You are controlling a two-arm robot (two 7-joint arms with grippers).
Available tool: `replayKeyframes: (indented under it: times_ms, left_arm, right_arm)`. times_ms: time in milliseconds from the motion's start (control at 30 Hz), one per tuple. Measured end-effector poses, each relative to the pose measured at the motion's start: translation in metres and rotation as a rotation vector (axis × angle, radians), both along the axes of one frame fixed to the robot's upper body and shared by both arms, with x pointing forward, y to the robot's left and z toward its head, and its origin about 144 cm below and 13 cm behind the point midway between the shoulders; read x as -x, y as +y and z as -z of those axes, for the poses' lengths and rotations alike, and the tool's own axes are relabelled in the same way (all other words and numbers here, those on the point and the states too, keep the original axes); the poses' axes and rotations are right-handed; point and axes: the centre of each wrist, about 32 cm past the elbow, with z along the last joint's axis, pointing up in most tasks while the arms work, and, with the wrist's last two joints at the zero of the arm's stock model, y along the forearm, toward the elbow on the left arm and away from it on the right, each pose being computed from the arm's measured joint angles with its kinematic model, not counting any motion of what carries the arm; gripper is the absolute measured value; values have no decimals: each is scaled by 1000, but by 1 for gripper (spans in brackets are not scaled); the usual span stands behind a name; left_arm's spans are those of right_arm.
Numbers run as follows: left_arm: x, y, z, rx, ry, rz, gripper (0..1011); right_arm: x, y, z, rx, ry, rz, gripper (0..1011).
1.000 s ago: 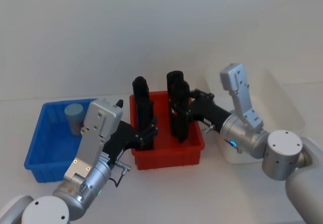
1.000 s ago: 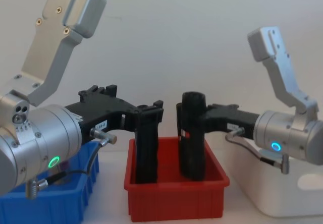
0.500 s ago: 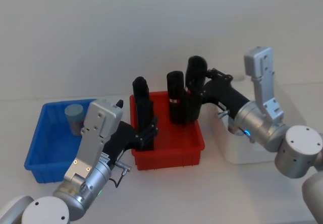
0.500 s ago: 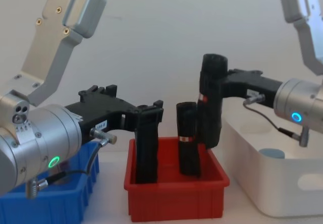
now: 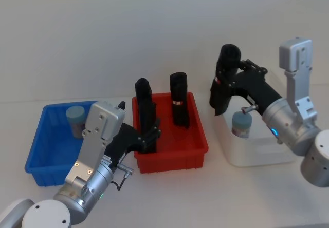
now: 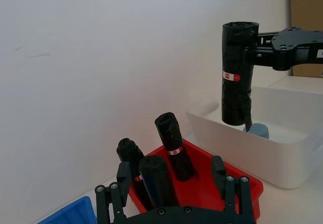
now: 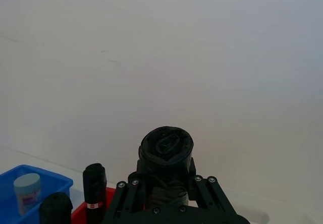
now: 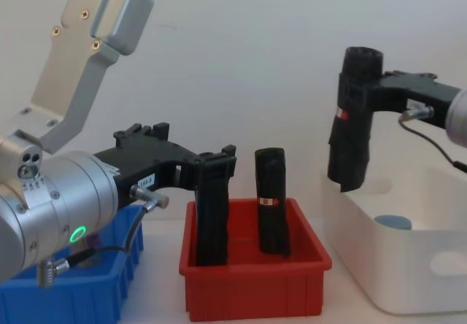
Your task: Pick the cotton swabs from the blue box and place them into the white box.
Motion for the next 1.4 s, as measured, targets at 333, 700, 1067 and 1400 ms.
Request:
replayKeyframes:
  times_ms: [333,700,1067,1400]
  left_arm:
    - [0,0,0,0,0,0,1004]
    - [0,0,0,0,0,0,1004]
    - [0,0,0,0,0,0,1004]
    - [0,0,0,0,0,0,1004]
  right_arm:
    - [18,-12,-7,5,42,83,416]
    - [30,-20,-4,21,122,132,416]
    - [34,-23,3,36,190,150,416]
    - [35,-25,7,42,214,153,652]
